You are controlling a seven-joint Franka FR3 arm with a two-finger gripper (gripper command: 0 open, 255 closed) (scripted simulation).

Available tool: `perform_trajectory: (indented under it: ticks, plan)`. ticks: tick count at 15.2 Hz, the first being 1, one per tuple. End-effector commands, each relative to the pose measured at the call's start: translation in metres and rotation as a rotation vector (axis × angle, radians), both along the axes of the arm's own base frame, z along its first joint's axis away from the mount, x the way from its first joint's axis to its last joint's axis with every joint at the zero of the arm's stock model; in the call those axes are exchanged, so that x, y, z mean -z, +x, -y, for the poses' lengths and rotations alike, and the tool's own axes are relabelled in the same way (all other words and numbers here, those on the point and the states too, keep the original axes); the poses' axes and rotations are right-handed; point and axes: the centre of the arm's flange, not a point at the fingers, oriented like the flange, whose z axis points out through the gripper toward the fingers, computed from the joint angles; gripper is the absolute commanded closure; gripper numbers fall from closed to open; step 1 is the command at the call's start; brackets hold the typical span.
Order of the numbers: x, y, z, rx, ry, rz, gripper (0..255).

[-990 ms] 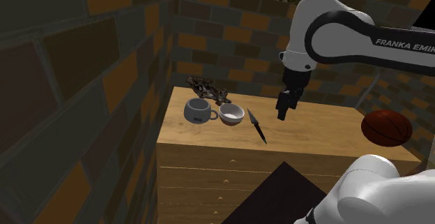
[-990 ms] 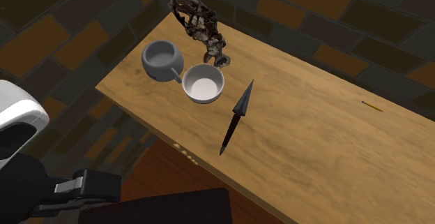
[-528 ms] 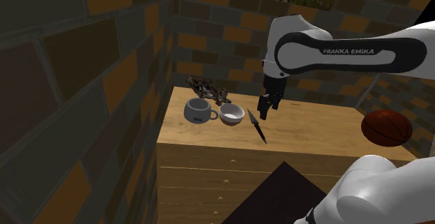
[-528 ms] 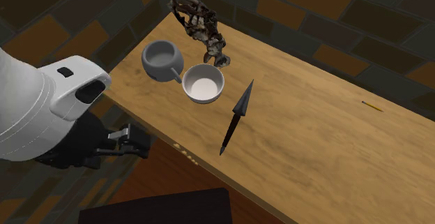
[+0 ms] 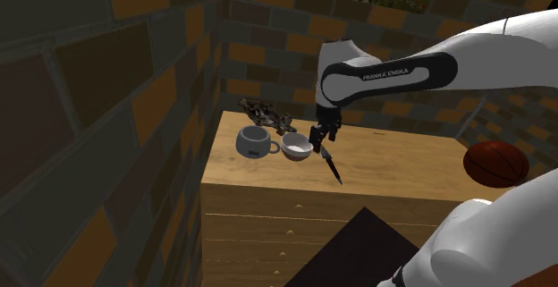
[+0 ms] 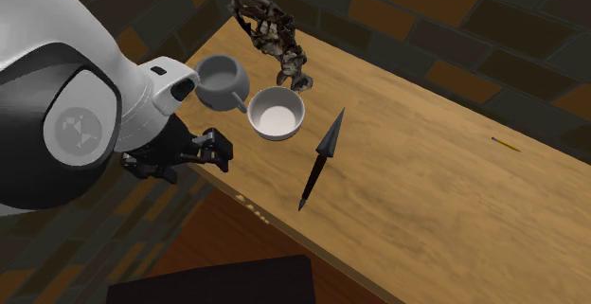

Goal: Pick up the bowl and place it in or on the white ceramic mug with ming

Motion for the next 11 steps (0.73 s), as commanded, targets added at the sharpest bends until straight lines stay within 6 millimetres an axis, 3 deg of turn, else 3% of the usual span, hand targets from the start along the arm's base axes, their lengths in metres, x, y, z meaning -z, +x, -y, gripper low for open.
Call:
perform_trajectory:
  ticks: [1,11]
  plan:
    - [0.019,0.022,0.002,0.000,-0.006,0.002,0]
    - [0.098,0.122,0.030,0.004,-0.034,0.011,0]
